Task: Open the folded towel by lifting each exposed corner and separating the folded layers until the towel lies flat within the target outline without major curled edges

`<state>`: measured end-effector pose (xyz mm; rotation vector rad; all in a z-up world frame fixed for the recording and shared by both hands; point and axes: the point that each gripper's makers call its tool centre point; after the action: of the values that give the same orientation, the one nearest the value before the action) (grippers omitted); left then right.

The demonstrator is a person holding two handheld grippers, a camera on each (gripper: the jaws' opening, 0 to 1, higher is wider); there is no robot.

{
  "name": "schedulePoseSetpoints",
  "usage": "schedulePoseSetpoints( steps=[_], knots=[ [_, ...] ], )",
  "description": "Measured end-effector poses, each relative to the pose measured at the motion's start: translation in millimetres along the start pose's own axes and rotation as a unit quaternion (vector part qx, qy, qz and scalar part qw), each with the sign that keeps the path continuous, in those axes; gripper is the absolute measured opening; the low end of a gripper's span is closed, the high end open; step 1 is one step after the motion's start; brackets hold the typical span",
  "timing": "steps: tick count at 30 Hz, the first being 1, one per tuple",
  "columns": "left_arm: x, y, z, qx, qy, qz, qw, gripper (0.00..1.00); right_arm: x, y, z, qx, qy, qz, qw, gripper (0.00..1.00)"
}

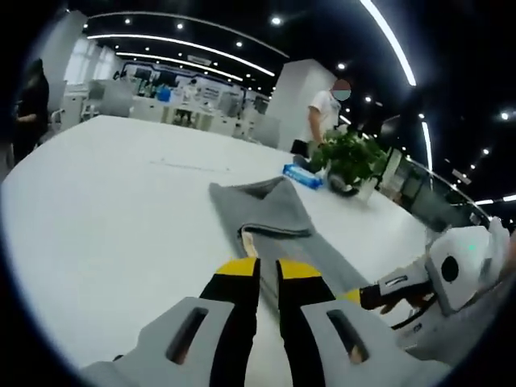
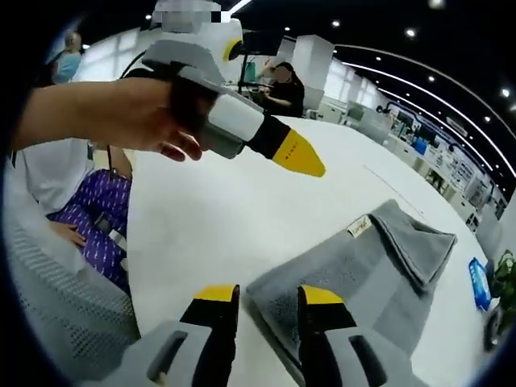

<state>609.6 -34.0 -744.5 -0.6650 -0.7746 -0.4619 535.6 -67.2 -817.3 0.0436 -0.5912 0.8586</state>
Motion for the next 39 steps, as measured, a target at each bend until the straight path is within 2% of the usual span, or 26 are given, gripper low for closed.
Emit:
schedulePoseSetpoints(
  steps=[5,9,12,16,20,24,28,34,38,39],
  knots=[
    [-15.8,-2.5,3,0.004,0.008,0.010,0.9999,0.07,-7.9,-3,-8,-0.010,0.019,0.015,0.9997,0.23],
    [-24.1,-4.5,5,0.002,0.012,0.020,0.9997,0.07,-6.0,-1,-6,-0.012,0.013,0.027,0.9995,0.19],
    [-29.0,-3.7,4,0.004,0.015,0.023,0.9996,0.07,-4.2,0,-3,-0.010,0.008,0.025,0.9996,0.11],
    [-35.0,-3.7,0,0.002,0.022,0.027,0.9994,0.07,-4.0,-5,-1,-0.011,0.008,0.001,0.9999,0.07],
    [-45.7,-4.4,-7,0.011,0.046,0.003,0.9989,0.06,-2.7,-15,7,-0.021,0.003,-0.019,0.9996,0.05],
    [-59.4,-10.3,-23,0.008,0.077,-0.027,0.9966,0.06,-3.6,-28,17,-0.036,-0.002,-0.038,0.9986,0.05],
    [-66.9,-17.4,-39,0.001,0.096,-0.059,0.9936,0.06,-6.1,-41,25,-0.049,-0.005,-0.050,0.9976,0.05],
    [-65.7,-28.3,-57,-0.009,0.101,-0.084,0.9912,0.06,-9.4,-61,36,-0.071,-0.009,-0.063,0.9955,0.05],
    [-75.2,-29.5,-71,-0.004,0.127,-0.097,0.9871,0.05,-15.1,-75,43,-0.088,-0.008,-0.077,0.9931,0.05],
    [-74.3,-29.5,-73,-0.002,0.119,-0.103,0.9876,0.04,-16.8,-78,44,-0.092,-0.007,-0.080,0.9925,0.05]
  ],
)
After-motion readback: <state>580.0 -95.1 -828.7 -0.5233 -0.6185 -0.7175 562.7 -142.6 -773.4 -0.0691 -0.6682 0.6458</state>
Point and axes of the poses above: the point that each gripper's makers call its tool centre point, and the gripper's own axes: z roughly backward along the fingers, y roughly to its left, x roughly out of its top, and after that the axes turned 15 degrees about y, right-handed
